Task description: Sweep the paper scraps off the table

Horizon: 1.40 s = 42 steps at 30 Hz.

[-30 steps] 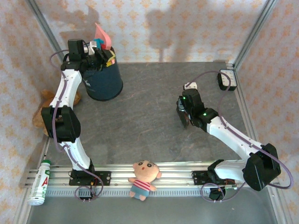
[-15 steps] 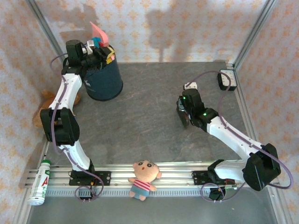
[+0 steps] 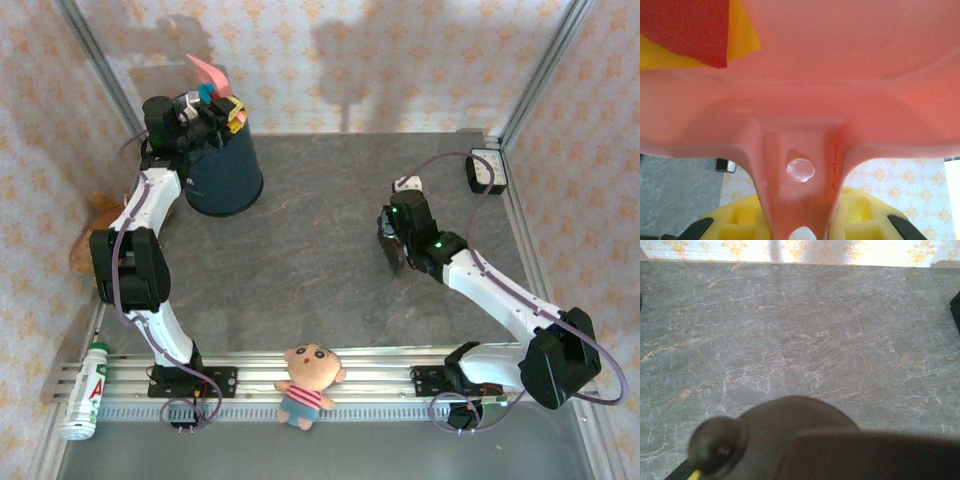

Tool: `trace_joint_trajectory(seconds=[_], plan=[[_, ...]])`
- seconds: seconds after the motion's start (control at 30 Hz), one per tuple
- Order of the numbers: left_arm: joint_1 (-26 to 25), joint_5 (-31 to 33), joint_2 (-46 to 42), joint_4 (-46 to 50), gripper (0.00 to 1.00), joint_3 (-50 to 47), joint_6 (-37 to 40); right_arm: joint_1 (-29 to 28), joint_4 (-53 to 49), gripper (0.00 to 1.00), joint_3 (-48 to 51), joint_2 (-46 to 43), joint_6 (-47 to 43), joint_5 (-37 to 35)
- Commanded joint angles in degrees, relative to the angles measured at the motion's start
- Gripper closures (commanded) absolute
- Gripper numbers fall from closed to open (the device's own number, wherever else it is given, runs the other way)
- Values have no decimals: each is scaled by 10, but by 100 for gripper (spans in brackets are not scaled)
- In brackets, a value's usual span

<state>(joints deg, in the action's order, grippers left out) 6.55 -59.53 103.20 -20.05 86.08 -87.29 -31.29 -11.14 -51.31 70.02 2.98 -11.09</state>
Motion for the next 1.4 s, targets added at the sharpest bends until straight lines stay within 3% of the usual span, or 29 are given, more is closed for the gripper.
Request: trace_joint_trajectory(seconds=[0.0,0.7,1.1,1.37], plan=[[5,4,-31,-102,100,-15,-60,5,1,100,5,3,8,0],[-15,52,-16,-348,100,-74,-287,5,2,100,4,6,10,3],[-24,91,-20,-424,100,-108,-364,5,4,100,5,7,10,4],[-25,89,-22,-421,100,-107,-359,5,4,100,4,7,10,4]])
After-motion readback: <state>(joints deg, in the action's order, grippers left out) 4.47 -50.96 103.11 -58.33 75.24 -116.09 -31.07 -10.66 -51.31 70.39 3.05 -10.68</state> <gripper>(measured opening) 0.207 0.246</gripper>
